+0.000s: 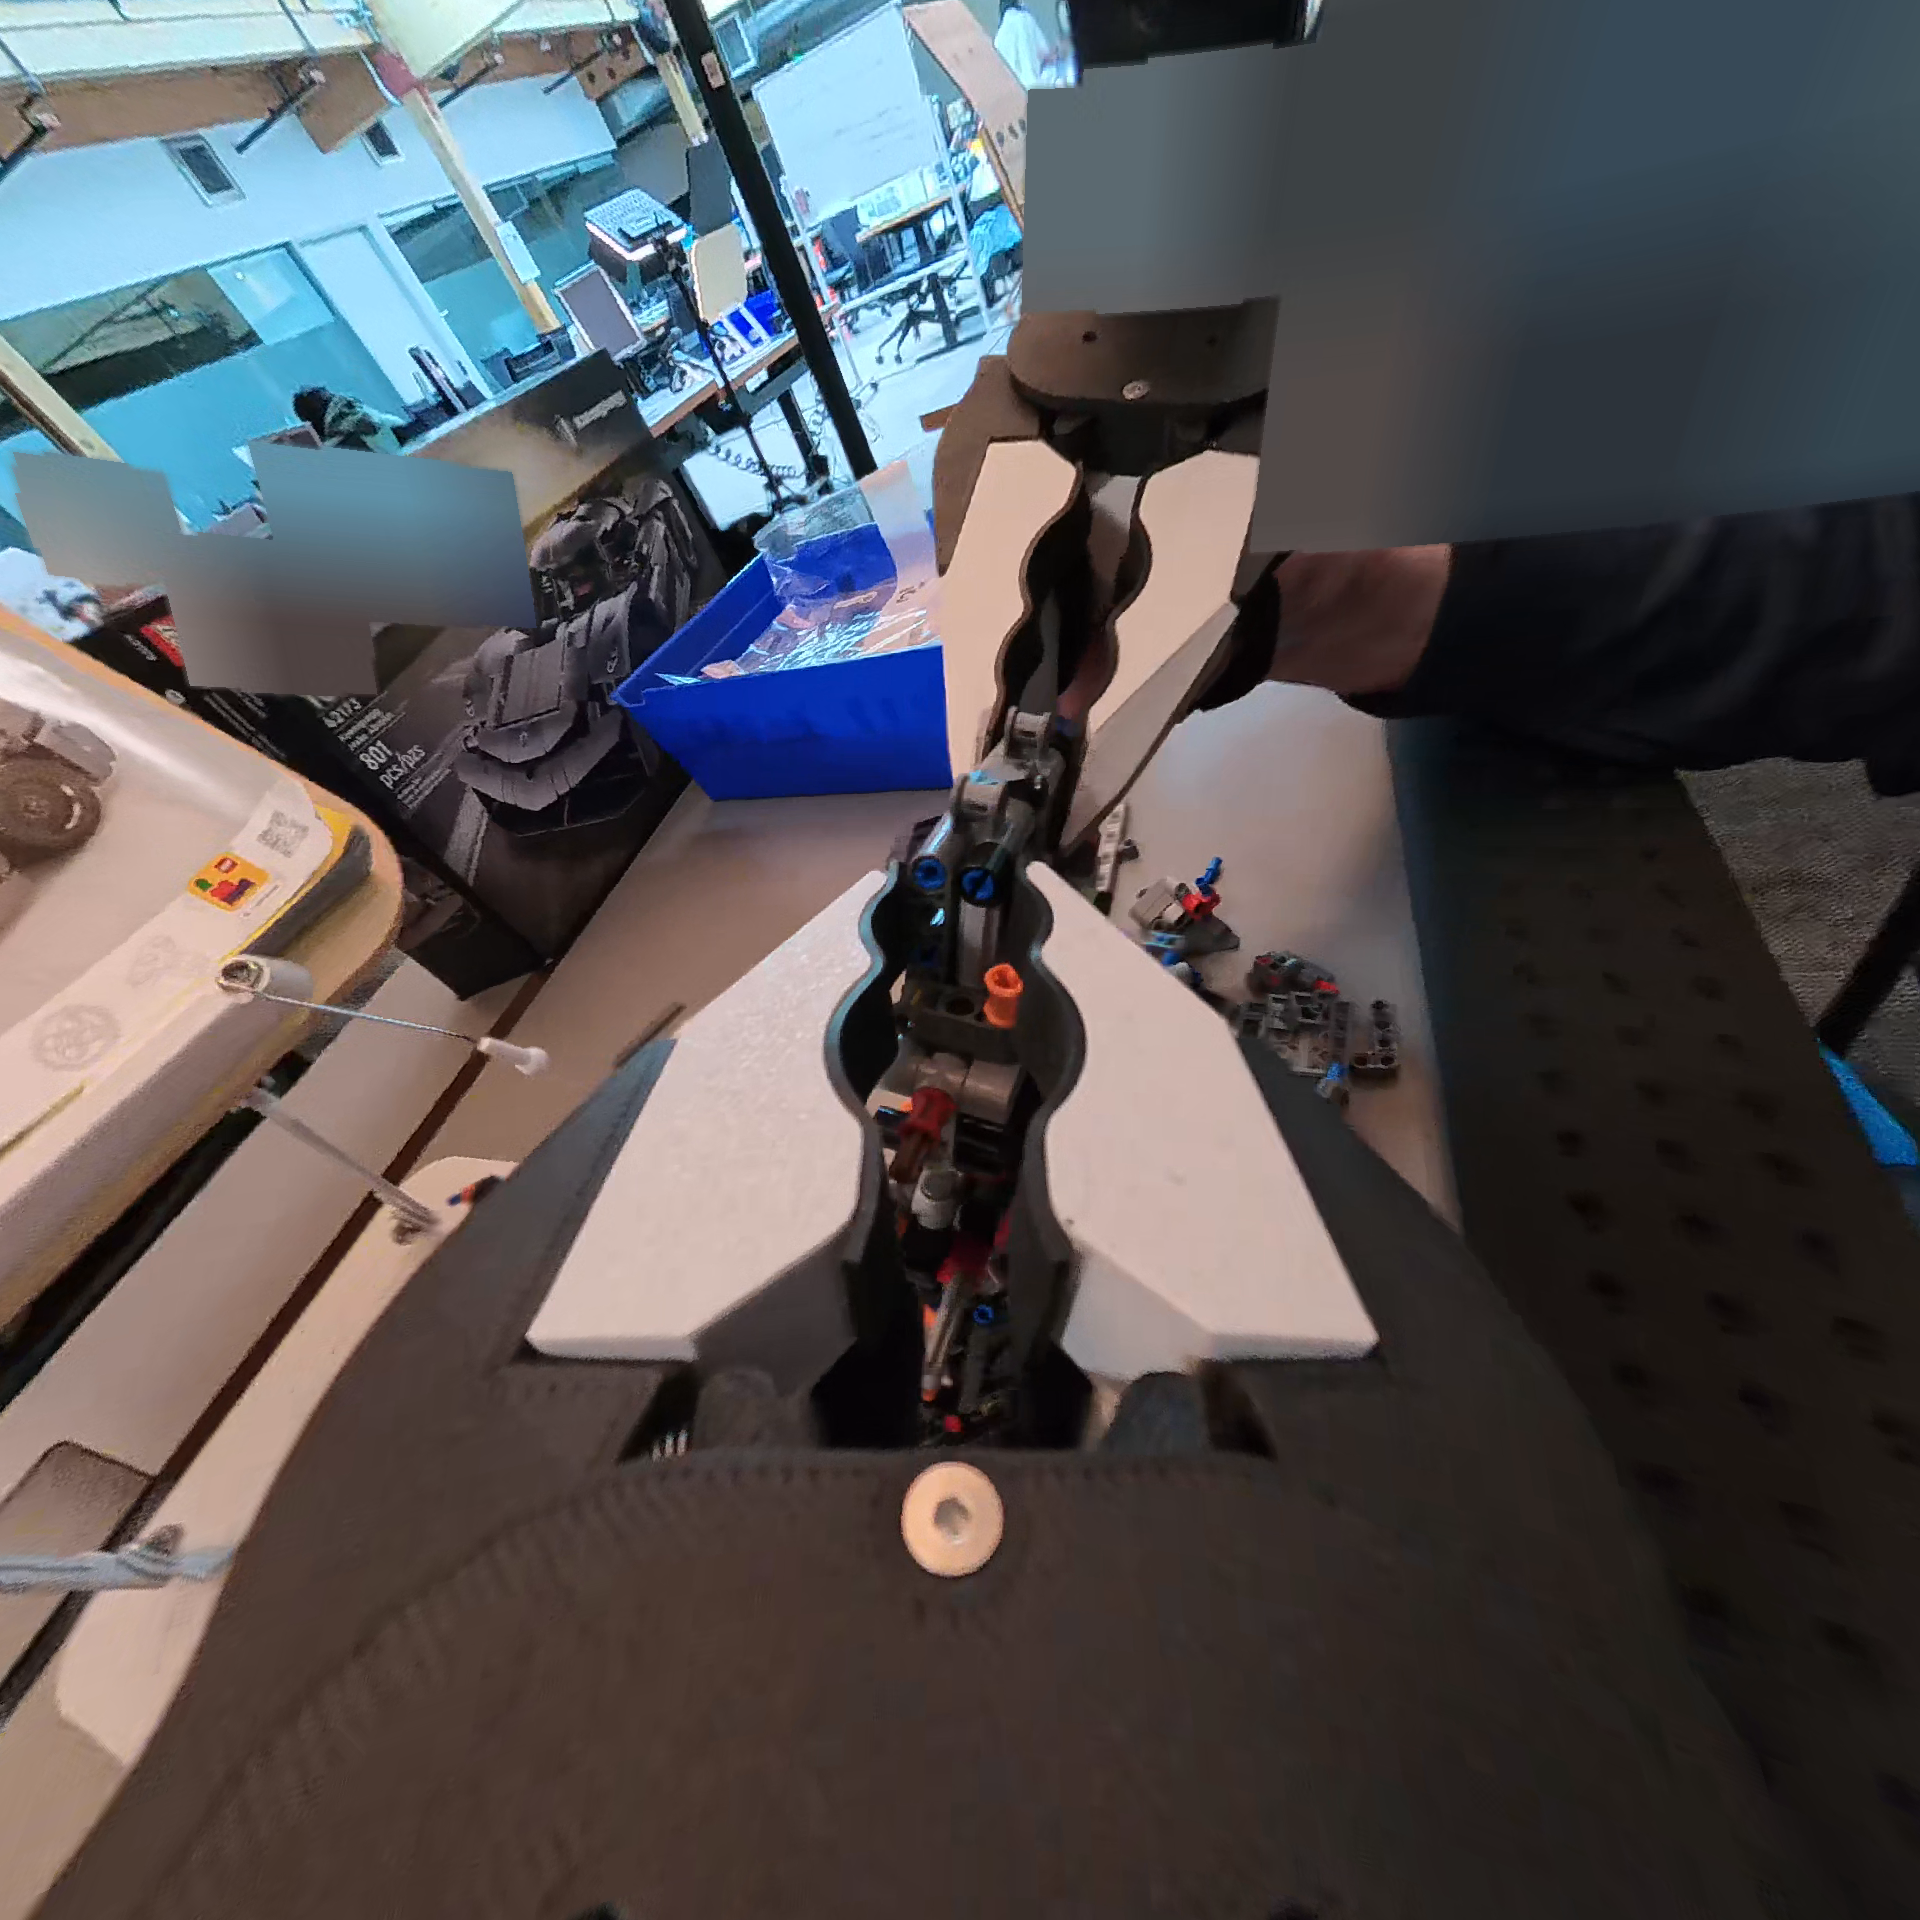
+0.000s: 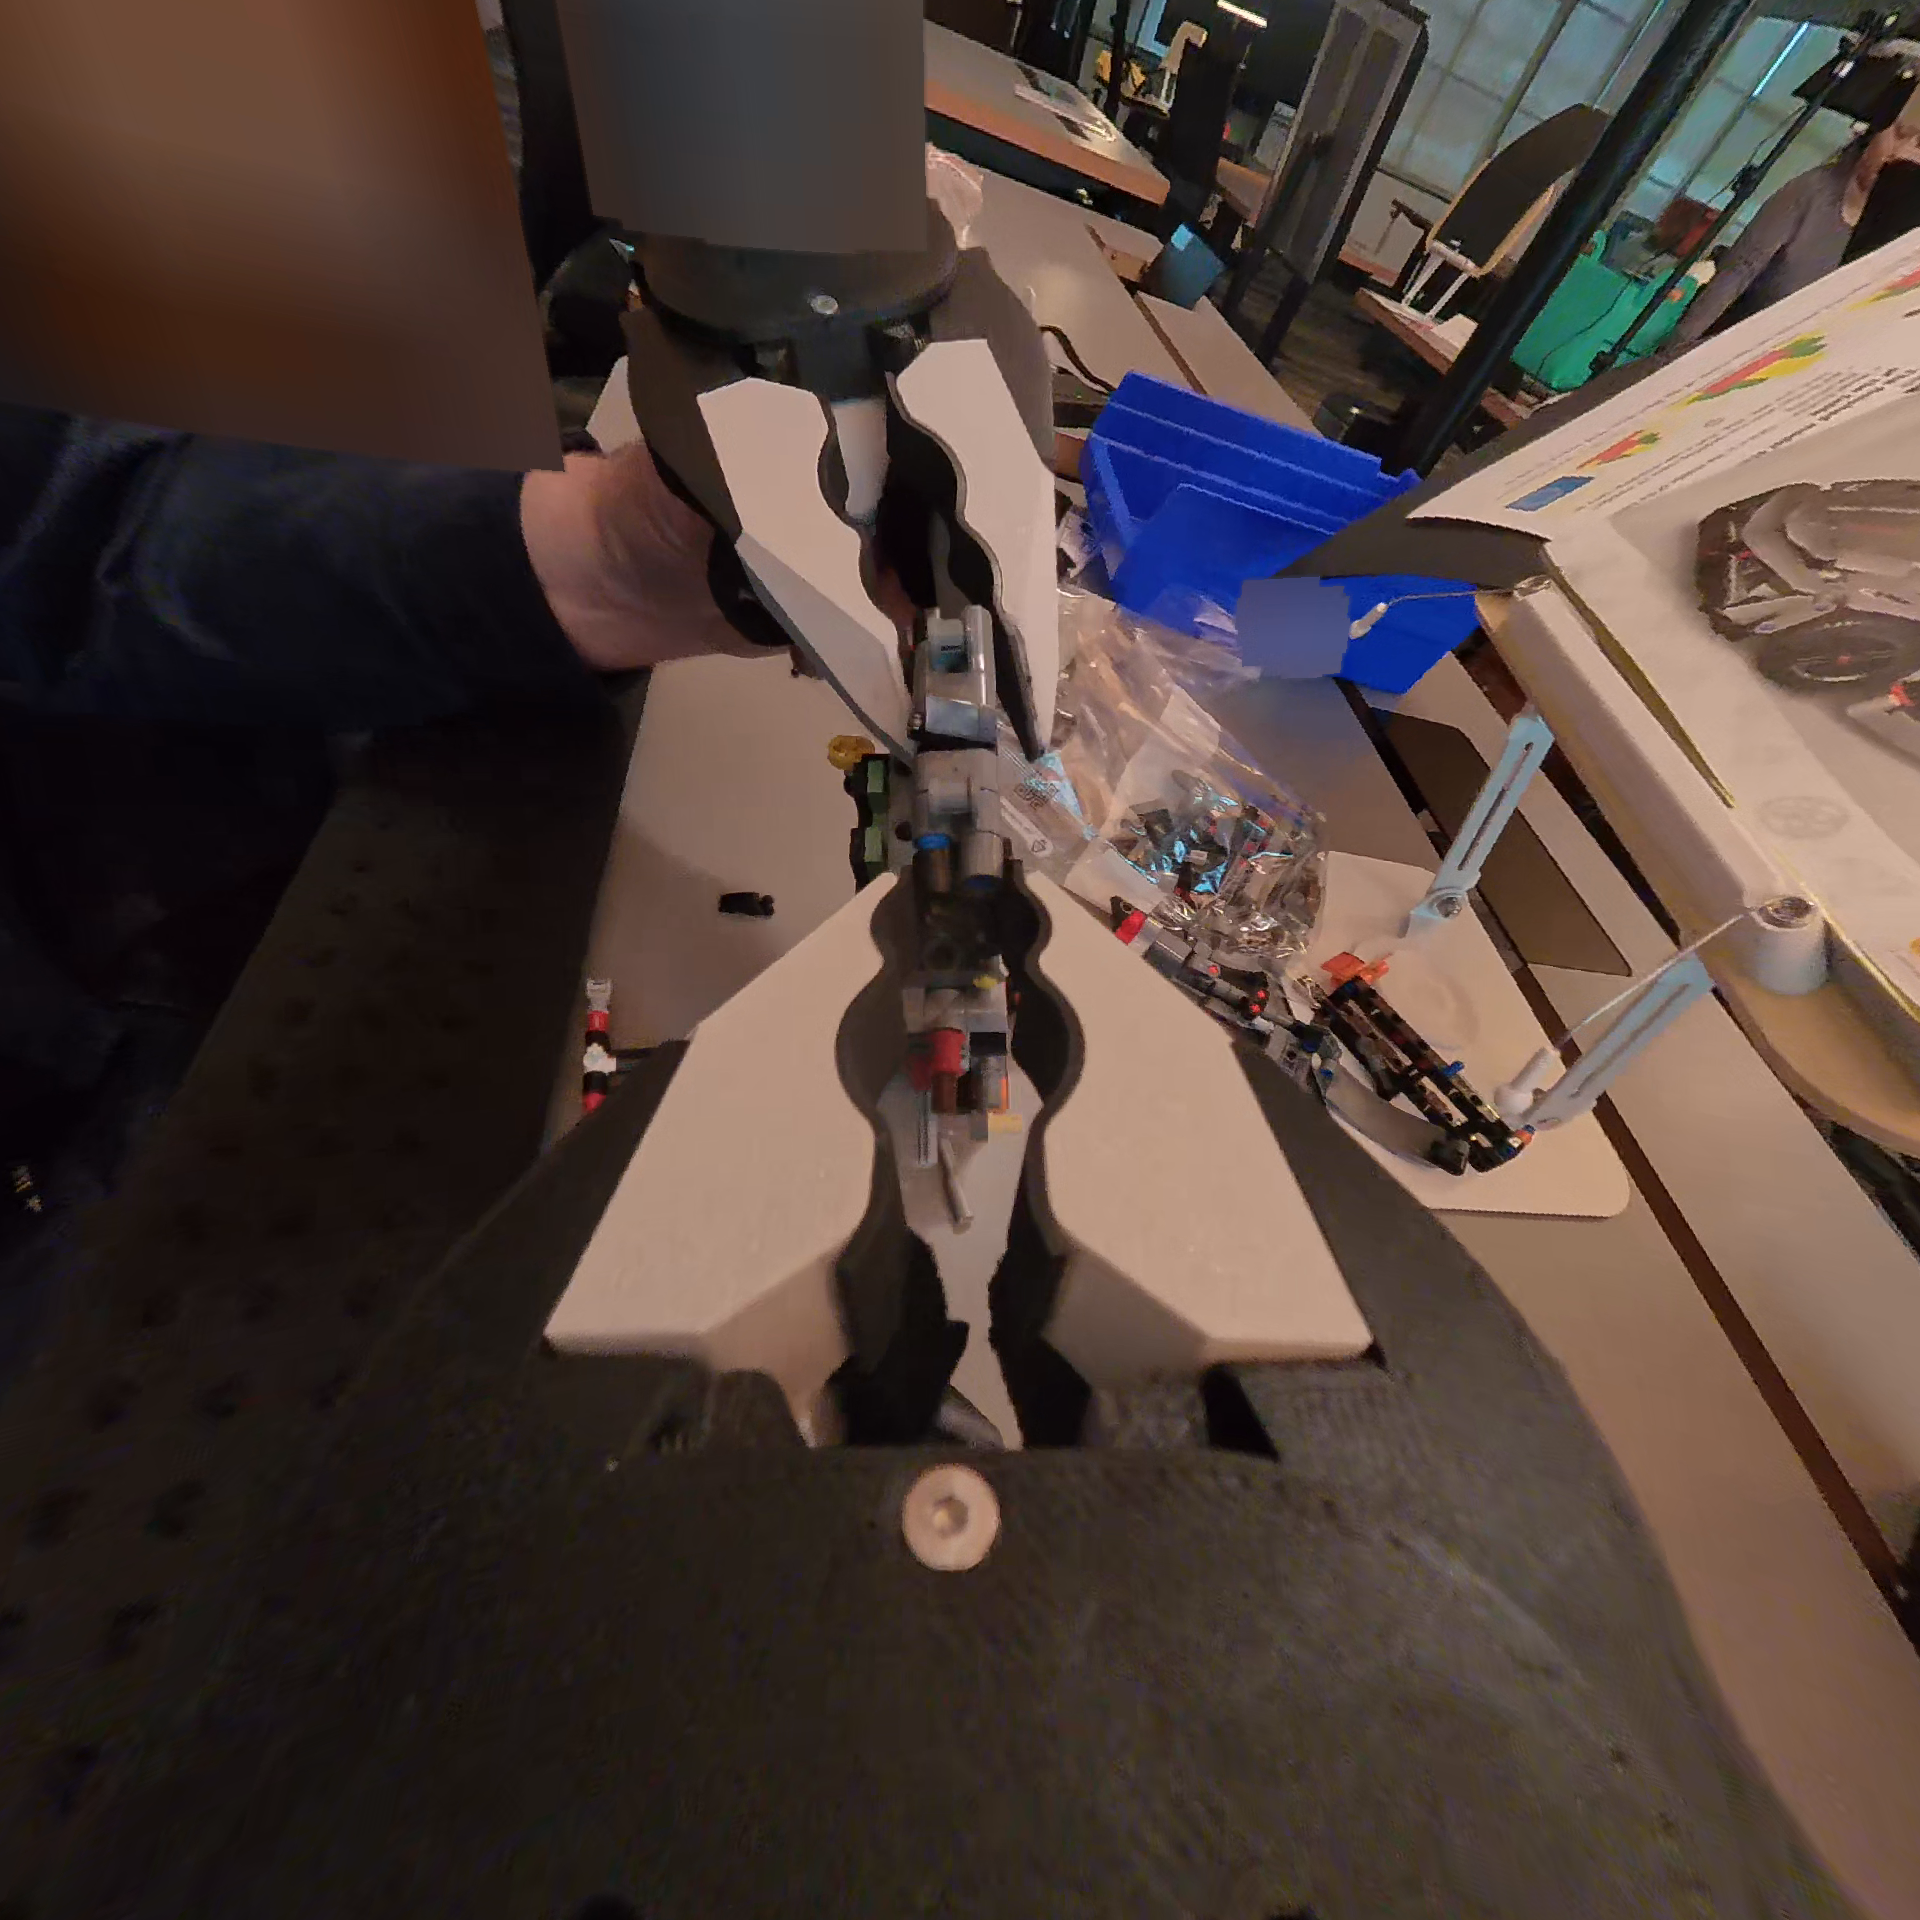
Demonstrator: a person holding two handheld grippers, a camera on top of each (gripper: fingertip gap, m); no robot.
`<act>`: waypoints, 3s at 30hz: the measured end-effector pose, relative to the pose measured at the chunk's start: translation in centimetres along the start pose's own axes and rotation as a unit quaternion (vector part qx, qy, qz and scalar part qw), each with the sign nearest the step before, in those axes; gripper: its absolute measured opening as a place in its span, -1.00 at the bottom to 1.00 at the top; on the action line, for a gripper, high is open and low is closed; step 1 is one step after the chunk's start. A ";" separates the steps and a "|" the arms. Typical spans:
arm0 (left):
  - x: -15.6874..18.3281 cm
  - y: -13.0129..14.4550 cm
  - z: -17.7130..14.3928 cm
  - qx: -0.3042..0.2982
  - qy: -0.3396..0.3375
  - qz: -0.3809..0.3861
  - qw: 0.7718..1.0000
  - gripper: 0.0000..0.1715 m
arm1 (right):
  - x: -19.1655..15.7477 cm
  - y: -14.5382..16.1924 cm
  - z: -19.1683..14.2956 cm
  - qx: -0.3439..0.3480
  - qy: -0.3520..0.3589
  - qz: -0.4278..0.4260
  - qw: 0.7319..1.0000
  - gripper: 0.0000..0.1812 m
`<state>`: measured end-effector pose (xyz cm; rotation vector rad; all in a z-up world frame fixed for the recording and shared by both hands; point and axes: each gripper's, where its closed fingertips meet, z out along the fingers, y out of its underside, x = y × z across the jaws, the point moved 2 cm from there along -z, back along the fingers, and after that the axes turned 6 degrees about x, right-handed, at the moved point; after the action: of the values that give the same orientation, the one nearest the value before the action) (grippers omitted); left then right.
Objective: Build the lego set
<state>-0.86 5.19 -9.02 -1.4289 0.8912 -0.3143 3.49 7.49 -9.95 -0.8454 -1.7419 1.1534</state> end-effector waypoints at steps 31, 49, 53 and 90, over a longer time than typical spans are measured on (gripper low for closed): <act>-0.8 -0.3 0.7 0.078 -0.023 -0.089 0.993 -0.81 | 3.4 0.1 -0.7 0.007 0.171 0.035 0.985 -0.81; -2.6 1.7 -1.6 0.037 -0.021 -0.128 0.991 -0.57 | 4.8 1.0 -2.5 0.032 0.164 0.090 0.982 -0.86; -1.3 3.5 0.3 -0.018 0.008 -0.125 0.992 -0.48 | 5.1 1.1 -2.7 0.030 0.169 0.091 0.981 -0.86; -1.5 7.2 3.9 -0.078 0.039 -0.179 0.980 -0.85 | 1.3 9.3 0.0 -0.184 0.035 0.037 0.981 -0.76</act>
<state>-1.41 10.19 -15.70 -1.7344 0.7310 -0.5842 3.67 11.84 -18.25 -1.1668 -1.9081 0.8449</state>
